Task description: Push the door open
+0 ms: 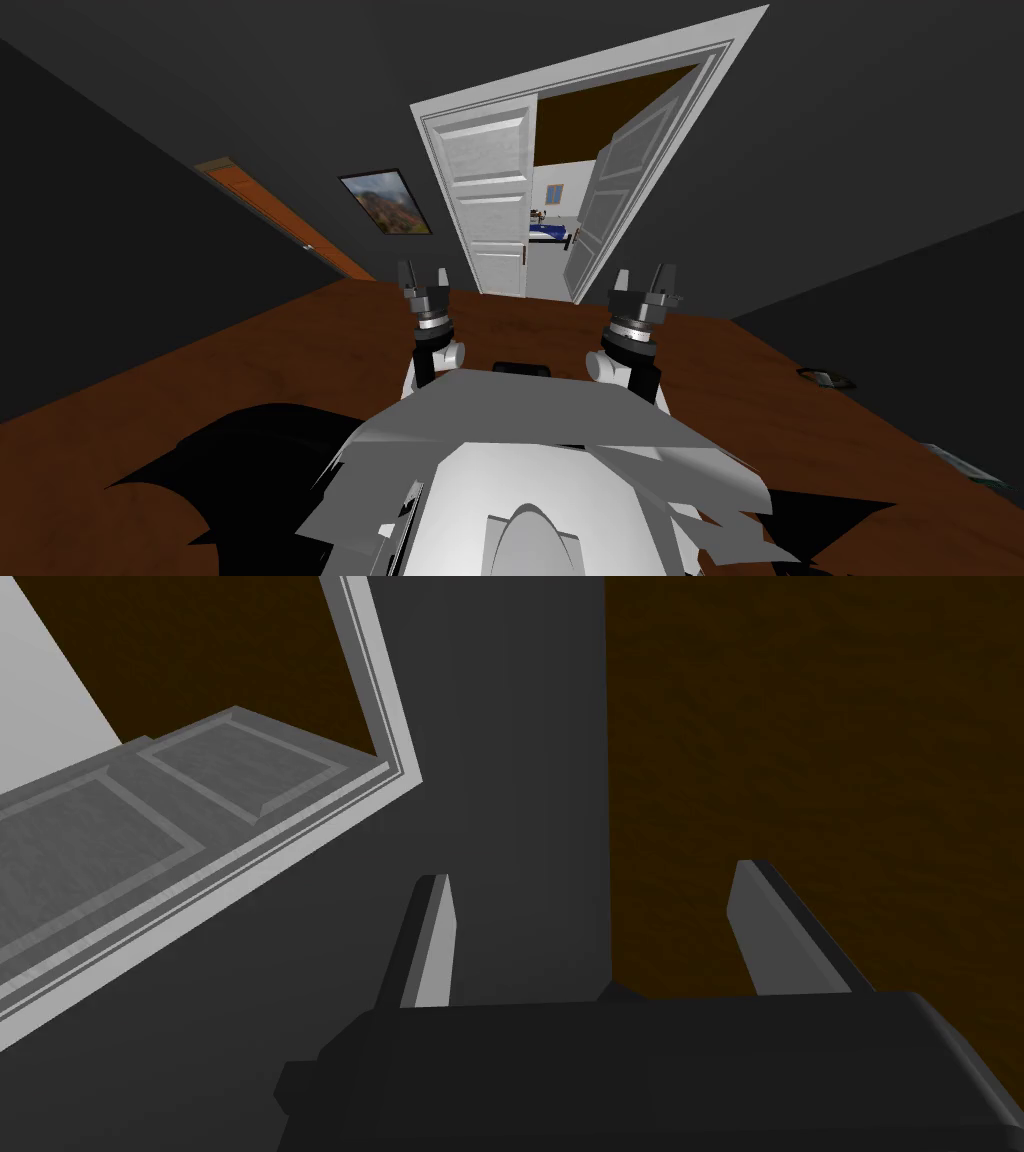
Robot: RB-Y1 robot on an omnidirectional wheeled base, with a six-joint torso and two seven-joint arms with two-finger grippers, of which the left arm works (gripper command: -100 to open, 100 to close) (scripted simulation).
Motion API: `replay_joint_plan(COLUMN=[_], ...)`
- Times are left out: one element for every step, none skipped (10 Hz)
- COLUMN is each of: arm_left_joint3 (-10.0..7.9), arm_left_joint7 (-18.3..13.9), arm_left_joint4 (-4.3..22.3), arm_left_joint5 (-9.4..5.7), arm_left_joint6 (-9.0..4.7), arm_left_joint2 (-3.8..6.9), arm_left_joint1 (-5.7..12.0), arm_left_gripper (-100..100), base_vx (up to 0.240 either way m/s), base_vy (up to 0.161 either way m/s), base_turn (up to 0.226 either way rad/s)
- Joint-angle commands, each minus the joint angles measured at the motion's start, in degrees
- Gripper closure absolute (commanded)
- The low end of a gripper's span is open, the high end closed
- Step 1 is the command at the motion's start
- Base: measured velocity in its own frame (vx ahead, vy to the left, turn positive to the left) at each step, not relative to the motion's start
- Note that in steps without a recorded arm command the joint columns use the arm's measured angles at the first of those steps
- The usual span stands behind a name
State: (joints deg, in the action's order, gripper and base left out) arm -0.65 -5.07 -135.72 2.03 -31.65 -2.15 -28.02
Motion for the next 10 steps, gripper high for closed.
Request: replay_joint_plan(arm_left_joint3=[0.55, 0.69, 0.97, 1.25, 1.65, 1.85, 2.25, 2.45, 2.7, 2.95], arm_left_joint7=[-1.63, -2.05, -2.87, -3.69, -4.87, -5.47, -6.65, -7.24, -7.98, -8.73], arm_left_joint4=[2.03, 2.54, 3.56, 4.58, 6.05, 6.78, 8.25, 8.98, 9.9, 10.83], arm_left_joint5=[-0.46, -0.58, -0.81, -1.04, -1.38, -1.54, -1.88, -2.04, -2.25, -2.46], arm_left_joint6=[-0.29, -0.37, -0.51, -0.66, -0.87, -0.98, -1.19, -1.29, -1.43, -1.56], arm_left_joint2=[0.87, 1.06, 1.44, 1.82, 2.26, 2.48, 2.91, 3.13, 3.35, 3.56], arm_left_joint1=[0.61, 0.76, 1.06, 1.37, 1.81, 2.03, 2.47, 2.69, 2.96, 3.24], arm_left_gripper=[-100, -100, -100, -100, -100, -100, -100, -100, -100, -100], base_vx=[0.079, 0.179, 0.183, 0.162, 0.17, 0.158, 0.149, 0.126, 0.104, 0.087], base_vy=[0.061, -0.024, -0.032, -0.042, -0.042, -0.017, -0.012, -0.008, 0.002, -0.007], base_turn=[-0.007, 0.012, 0.018, 0.009, 0.011, 0.009, 0.006, 0.01, 0.005, 0.005])
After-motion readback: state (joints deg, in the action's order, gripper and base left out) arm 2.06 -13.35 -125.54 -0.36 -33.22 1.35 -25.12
